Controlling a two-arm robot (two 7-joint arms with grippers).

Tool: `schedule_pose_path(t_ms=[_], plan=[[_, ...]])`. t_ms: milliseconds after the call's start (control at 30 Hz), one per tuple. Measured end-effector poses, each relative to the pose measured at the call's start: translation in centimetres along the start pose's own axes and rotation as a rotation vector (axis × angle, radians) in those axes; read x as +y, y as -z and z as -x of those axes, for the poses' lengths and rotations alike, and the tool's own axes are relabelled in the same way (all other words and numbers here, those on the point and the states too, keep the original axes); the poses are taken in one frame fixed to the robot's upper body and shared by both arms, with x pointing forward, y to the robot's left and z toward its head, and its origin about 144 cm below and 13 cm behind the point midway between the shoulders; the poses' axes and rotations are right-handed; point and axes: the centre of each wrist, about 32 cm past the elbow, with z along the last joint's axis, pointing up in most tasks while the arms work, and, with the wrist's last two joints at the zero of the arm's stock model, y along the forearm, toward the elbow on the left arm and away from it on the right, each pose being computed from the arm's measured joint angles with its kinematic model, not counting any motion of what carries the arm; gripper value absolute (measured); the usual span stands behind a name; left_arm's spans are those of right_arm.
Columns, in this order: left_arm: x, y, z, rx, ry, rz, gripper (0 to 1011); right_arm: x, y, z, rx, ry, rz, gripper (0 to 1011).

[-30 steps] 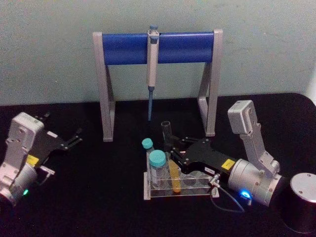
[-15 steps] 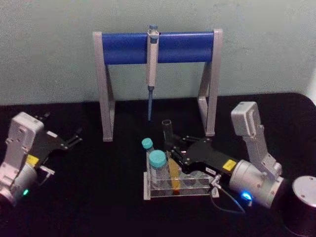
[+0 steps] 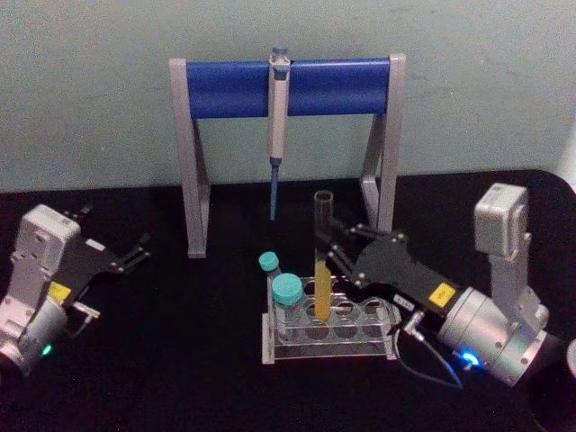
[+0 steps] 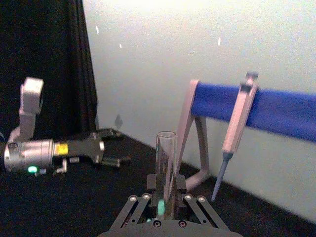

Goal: Pick up the test tube from the test tube rack, shake it, then place it back into the test tube rack.

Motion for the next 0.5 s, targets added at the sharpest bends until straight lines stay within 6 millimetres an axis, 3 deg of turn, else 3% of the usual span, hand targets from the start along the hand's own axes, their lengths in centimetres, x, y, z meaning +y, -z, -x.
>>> schedule_pose_path(t_ms=[500], plan=[[0.0,0.0,0.0,0.000,0.000,0.000,1002,0.6,-2.8,-1.1,-0.041,0.047,-0.059,220]])
